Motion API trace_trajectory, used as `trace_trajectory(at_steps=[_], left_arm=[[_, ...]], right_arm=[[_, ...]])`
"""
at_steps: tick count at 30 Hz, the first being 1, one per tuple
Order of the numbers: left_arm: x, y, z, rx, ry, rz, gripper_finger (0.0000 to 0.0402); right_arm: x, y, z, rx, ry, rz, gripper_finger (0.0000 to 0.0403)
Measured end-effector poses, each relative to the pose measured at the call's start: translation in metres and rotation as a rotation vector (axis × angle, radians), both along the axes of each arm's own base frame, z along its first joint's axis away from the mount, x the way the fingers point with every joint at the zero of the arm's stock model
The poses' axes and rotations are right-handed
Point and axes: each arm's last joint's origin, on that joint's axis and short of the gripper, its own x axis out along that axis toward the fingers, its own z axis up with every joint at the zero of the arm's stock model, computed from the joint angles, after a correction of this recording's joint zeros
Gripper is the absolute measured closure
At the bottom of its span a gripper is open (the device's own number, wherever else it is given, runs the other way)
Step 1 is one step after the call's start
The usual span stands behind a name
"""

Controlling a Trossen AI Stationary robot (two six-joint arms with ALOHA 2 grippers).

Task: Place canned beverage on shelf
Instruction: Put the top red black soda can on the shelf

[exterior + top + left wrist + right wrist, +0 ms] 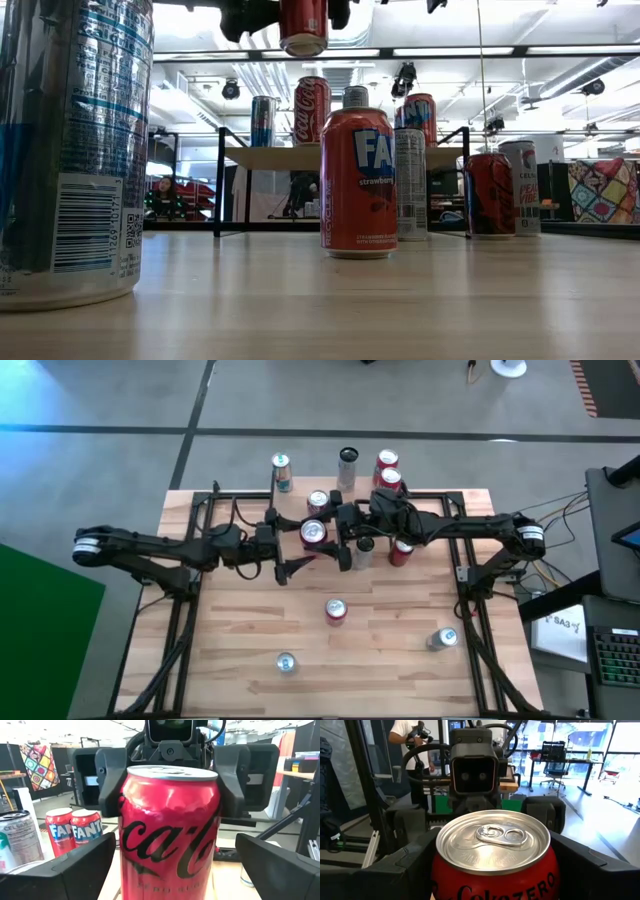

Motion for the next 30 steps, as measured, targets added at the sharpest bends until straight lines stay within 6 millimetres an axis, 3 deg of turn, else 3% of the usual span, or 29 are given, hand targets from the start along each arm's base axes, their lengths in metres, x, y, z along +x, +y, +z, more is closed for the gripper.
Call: trace_trajectory(at_steps=[7, 18, 30], left_arm=[[-0.02, 0.0, 0.011, 0.029, 0.027, 0.012, 0.0006], [-0.055, 0.004, 0.028, 0.026, 0.023, 0.179, 0.0006], [-0.06, 0.005, 0.031, 0.024, 0.015, 0.188, 0.0006]], right_arm=[[-0.006, 0.001, 0.006, 0.0, -0.004, 0.0, 0.0115], [-0.019, 0.0, 0.021, 0.002, -0.038, -0.028, 0.0115], [-0.035, -0.02, 0.034, -0.004, -0.073, -0.126, 0.0115]])
